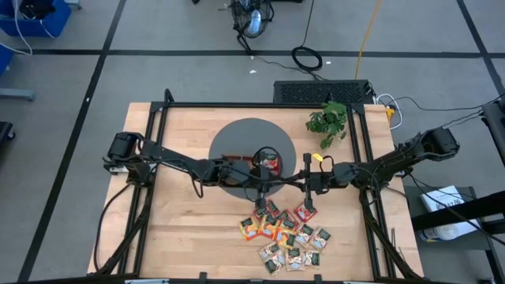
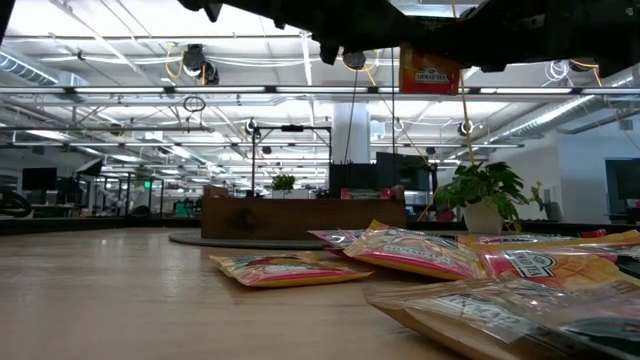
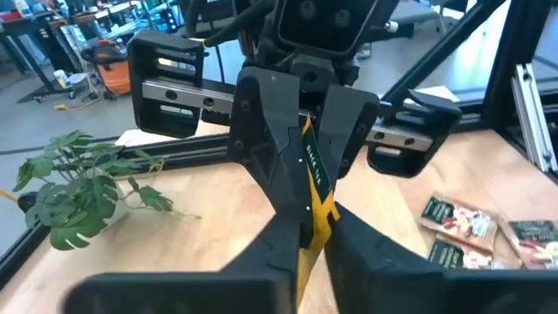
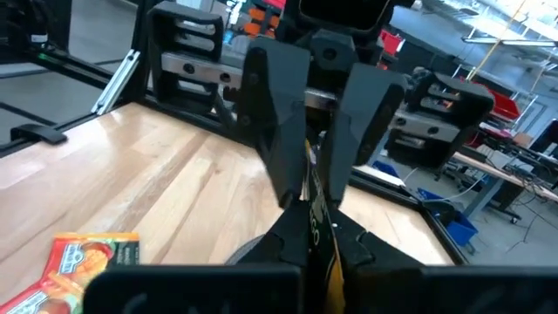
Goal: Pick & Place Tea
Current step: Put the yellow tea bag into the middle section of the wooden organizer
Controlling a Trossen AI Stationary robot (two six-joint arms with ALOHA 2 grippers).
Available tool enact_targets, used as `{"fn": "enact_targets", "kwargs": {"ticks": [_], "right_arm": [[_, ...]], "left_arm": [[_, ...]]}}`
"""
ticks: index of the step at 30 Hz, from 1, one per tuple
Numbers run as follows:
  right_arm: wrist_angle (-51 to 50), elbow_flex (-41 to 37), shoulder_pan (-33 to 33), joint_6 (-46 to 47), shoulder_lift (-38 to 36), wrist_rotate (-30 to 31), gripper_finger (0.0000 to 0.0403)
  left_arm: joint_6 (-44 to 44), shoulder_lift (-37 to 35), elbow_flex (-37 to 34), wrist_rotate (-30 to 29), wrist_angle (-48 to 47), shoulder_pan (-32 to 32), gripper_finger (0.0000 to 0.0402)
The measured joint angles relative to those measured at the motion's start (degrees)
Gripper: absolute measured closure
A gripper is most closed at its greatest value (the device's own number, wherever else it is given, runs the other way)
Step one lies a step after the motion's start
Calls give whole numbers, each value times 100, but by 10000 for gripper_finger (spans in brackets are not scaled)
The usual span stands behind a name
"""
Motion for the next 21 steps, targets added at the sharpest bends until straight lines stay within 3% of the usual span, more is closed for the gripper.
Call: {"fn": "enact_targets", "kwargs": {"ticks": [2,12,21], "right_arm": [[-54,-8,2,79,2,-7,402],[-132,-8,42,127,0,-75,397],[-141,-8,182,301,-42,280,270]], "left_arm": [[84,-11,-7,-4,-13,-4,393],[446,-9,-7,170,-37,-17,399],[400,-9,6,63,-70,0,400]]}}
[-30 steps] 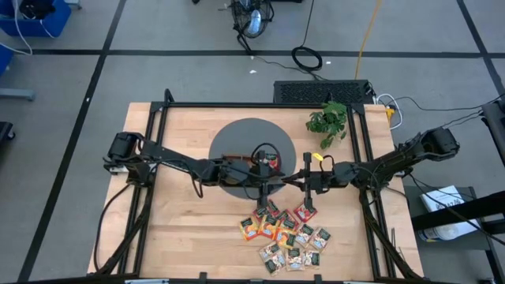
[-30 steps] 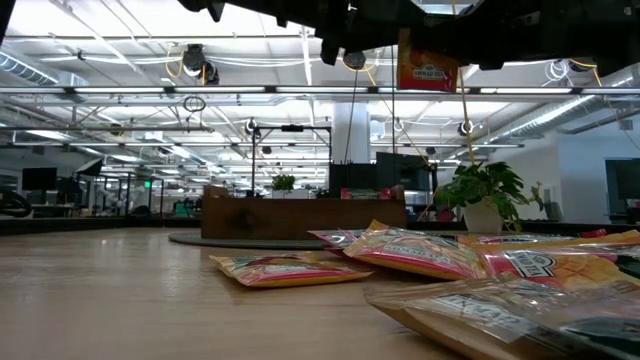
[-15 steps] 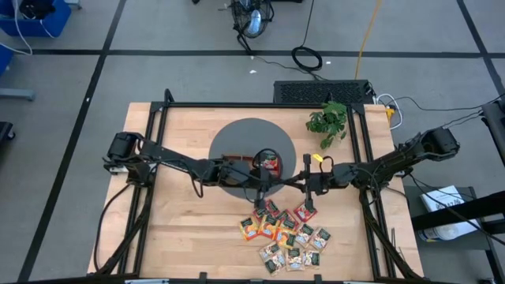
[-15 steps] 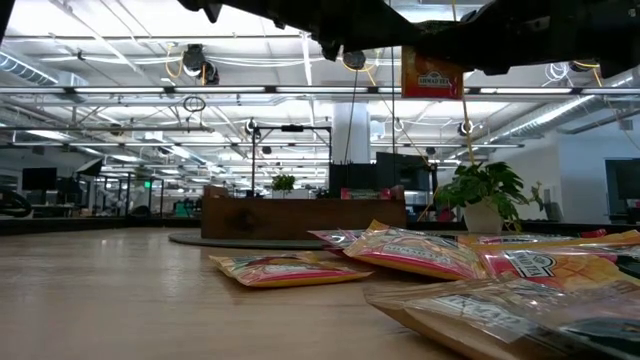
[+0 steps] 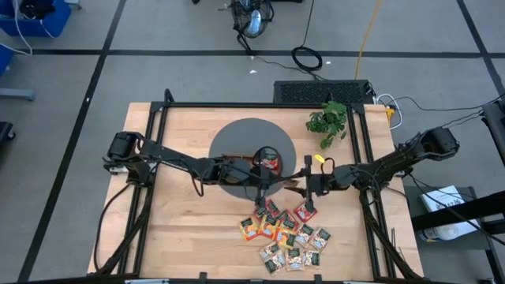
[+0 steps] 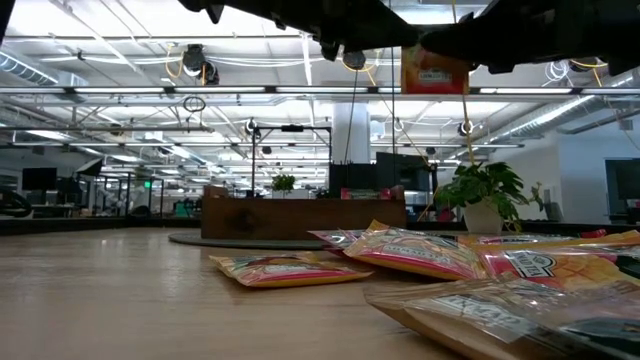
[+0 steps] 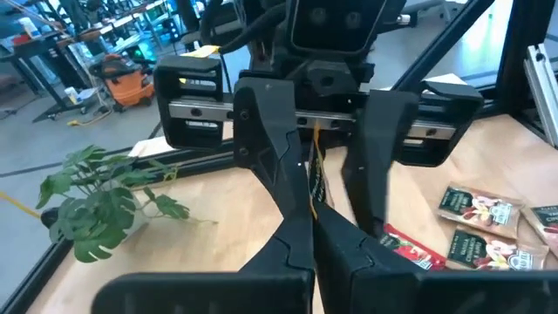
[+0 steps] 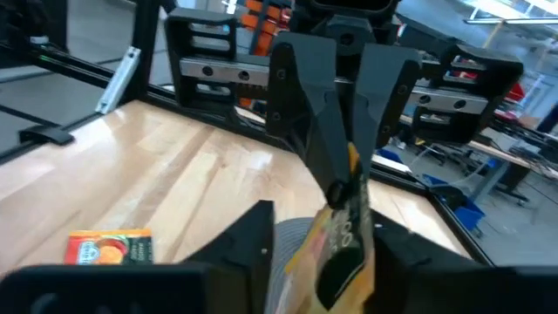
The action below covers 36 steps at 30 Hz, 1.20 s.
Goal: Pick & Place Tea
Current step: Put the yellow tea bag into the middle section of the wooden organizer
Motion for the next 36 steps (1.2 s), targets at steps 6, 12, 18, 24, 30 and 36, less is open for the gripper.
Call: {"fn": "enact_targets", "kwargs": {"ticks": [6,12,18,24,30,36], "right_arm": [[-134,4,8,20,-23,194,239],[-543,20,64,190,-423,405,252],[-1366,15,85,655,-825,299,268],[-1556,13,87,895,-741,151,271],[-1493,11,85,886,-808,149,285],[-1463,11,85,921,-846,-47,315]], "left_arm": [[-2,0,0,-101,-123,6,401],[-7,11,3,-66,-223,-14,401],[16,13,-2,-90,-187,-14,401],[22,13,-4,-109,-3,-13,401],[46,11,-4,-136,-35,-11,401],[43,12,-4,-139,-90,-11,401]]}}
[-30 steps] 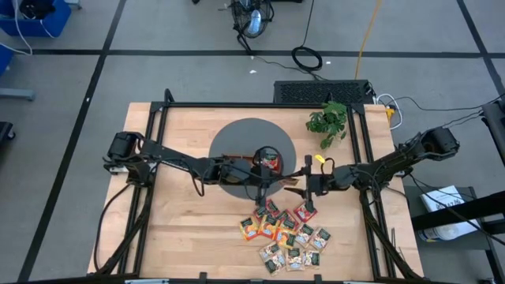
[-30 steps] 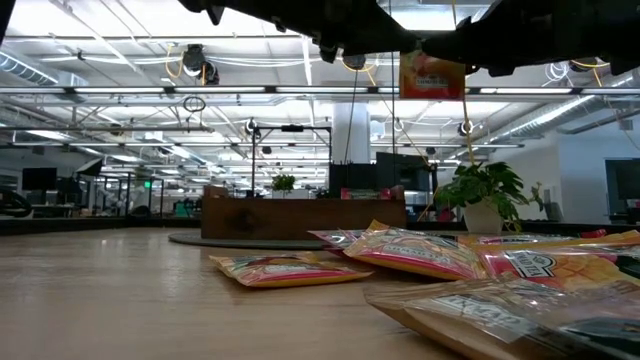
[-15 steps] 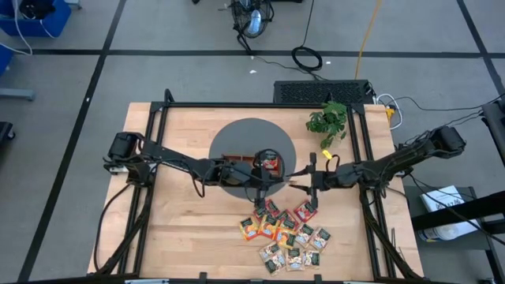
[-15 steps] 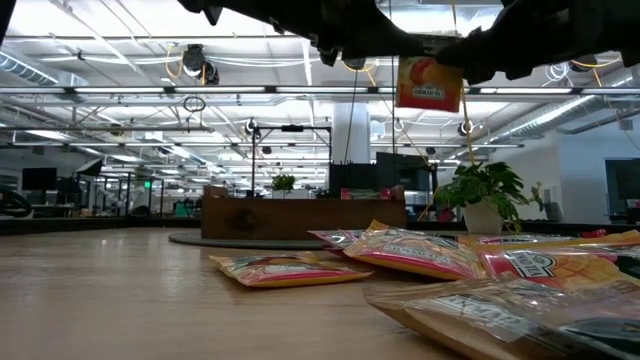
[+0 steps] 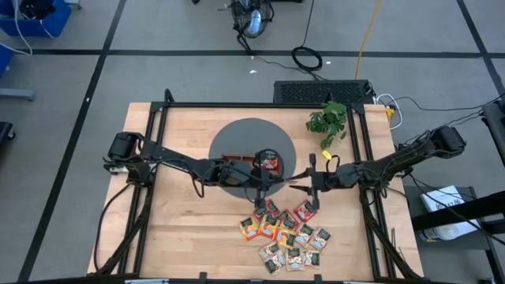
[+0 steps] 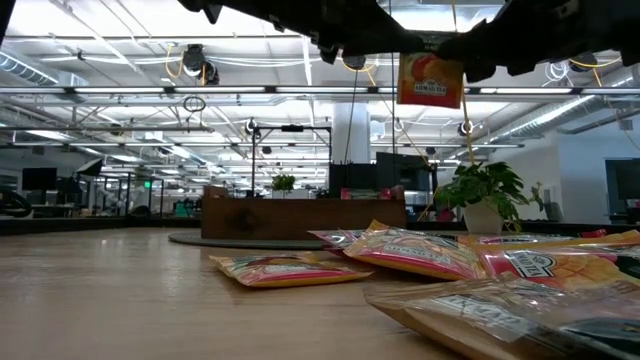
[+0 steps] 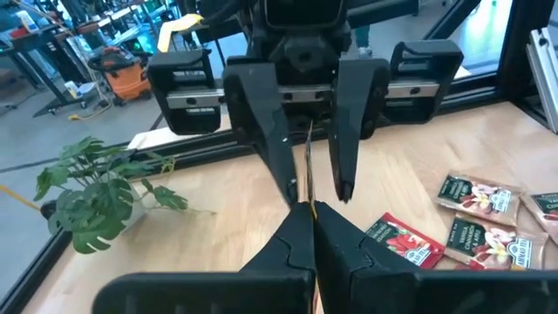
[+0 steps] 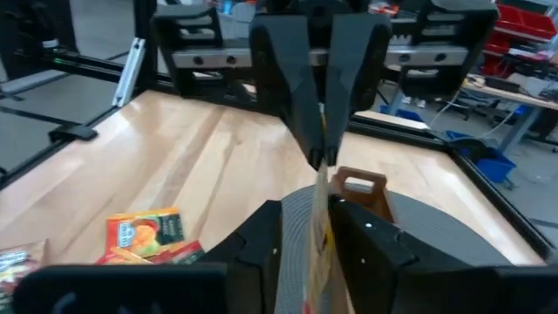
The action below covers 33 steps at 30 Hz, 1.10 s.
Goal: Pick & Place Tea
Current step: Put the yellow tea bag into the middle section of the wooden organizer
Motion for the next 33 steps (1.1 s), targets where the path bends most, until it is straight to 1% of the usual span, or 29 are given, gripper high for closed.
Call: {"fn": "enact_targets", "kwargs": {"ticks": [4,9,15,19,22,26,29,31,33], "right_arm": [[-1,0,0,-9,0,-231,346],[-4,0,0,-152,0,-254,396],[-61,-1,-9,-200,0,-241,402],[-91,-7,-50,-198,2,-252,402],[-83,-7,-83,-181,2,-252,402],[-87,-7,-83,-175,2,-263,402],[-100,-7,-93,-174,2,-264,403],[-172,-7,-146,-127,2,-271,403],[-245,-9,-209,-83,2,-272,403]], "left_arm": [[-6,-1,0,1,-13,0,401],[-20,0,0,3,1,0,401],[37,-1,0,6,-41,0,393],[145,-49,-2,-44,-226,0,365],[262,-215,-2,-255,-504,-49,336],[190,-570,-2,-516,-1344,-133,298],[140,-1024,-2,-632,-2384,-186,278],[-50,-1361,-81,-829,-2984,-198,275],[-111,-1741,-414,-999,-3181,-189,282]]}}
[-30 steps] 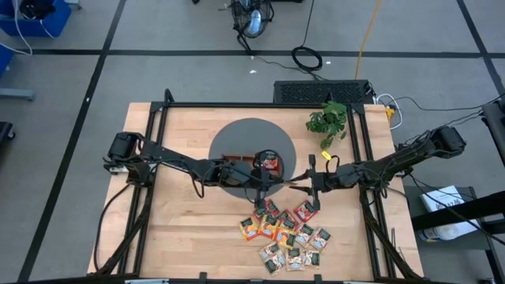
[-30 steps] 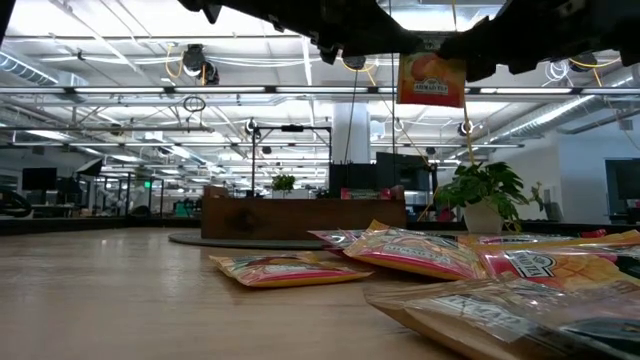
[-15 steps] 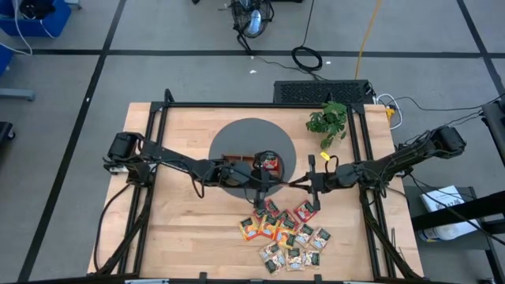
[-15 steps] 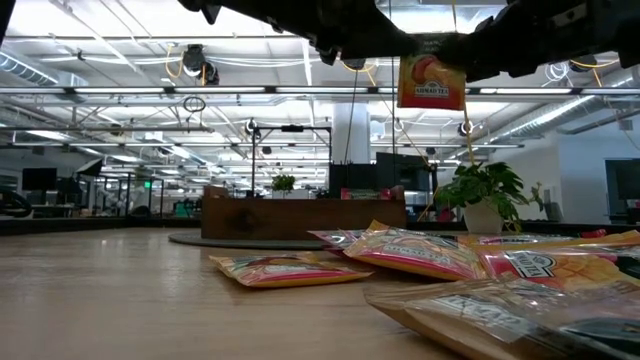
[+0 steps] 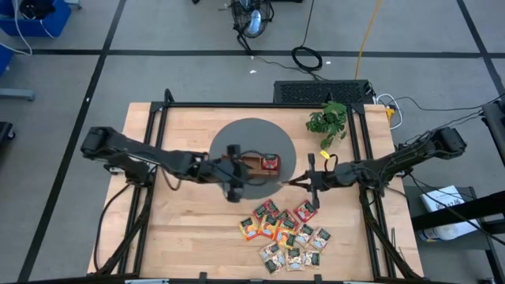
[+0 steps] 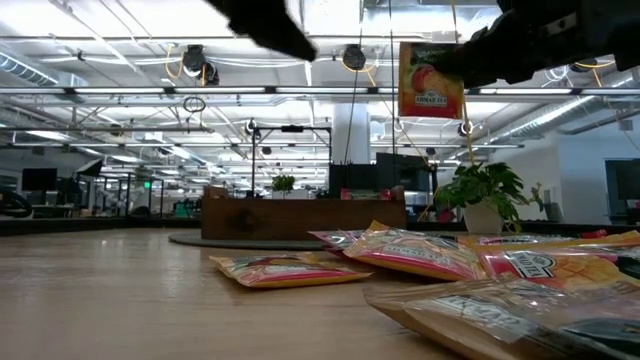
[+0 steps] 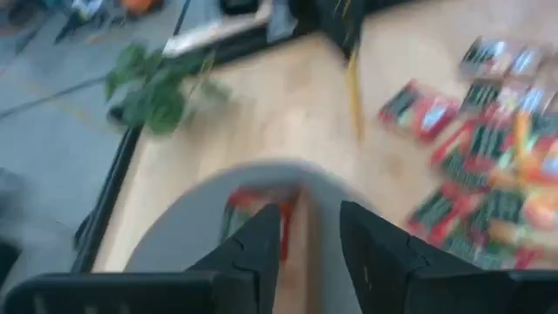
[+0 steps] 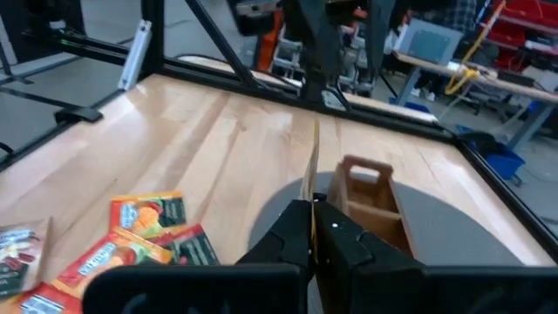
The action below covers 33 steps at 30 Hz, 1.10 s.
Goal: Pick & Place Tea
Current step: Put the yellow tea bag into the middle section of the wooden organizer
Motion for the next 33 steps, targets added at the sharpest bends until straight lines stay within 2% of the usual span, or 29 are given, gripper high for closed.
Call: {"fn": "enact_targets", "kwargs": {"ticks": [3,6,10,13,16,18,20,23,27,31,33], "right_arm": [[-10,0,-169,20,2,-268,403],[189,0,-417,79,2,-697,403],[543,42,-838,191,83,-1063,403],[491,247,-1162,210,289,-1237,403],[517,565,-1468,251,658,-1572,403],[503,782,-1621,249,940,-1850,403],[596,1016,-1692,247,1277,-2091,403],[736,1265,-1731,177,1853,-2229,403],[1439,1475,-1924,184,2739,-2238,403],[1917,1922,-2426,172,3356,-2323,403],[1908,2143,-2773,380,3628,-2674,403]], "left_arm": [[42,-698,-813,-11,797,5,309],[184,-1421,-1857,116,1982,79,345],[346,-1910,-3158,534,3279,439,390],[122,-2052,-3879,938,4074,693,394],[-329,-2014,-4426,1061,4892,787,387],[-666,-1964,-4605,1093,5533,762,388],[-848,-1958,-4748,1075,5790,696,395],[-857,-1951,-4798,1054,5797,586,397],[-859,-1951,-4800,1053,5717,377,381],[-702,-1952,-4801,1053,5554,139,379],[-583,-1953,-4801,1051,5447,37,386]]}}
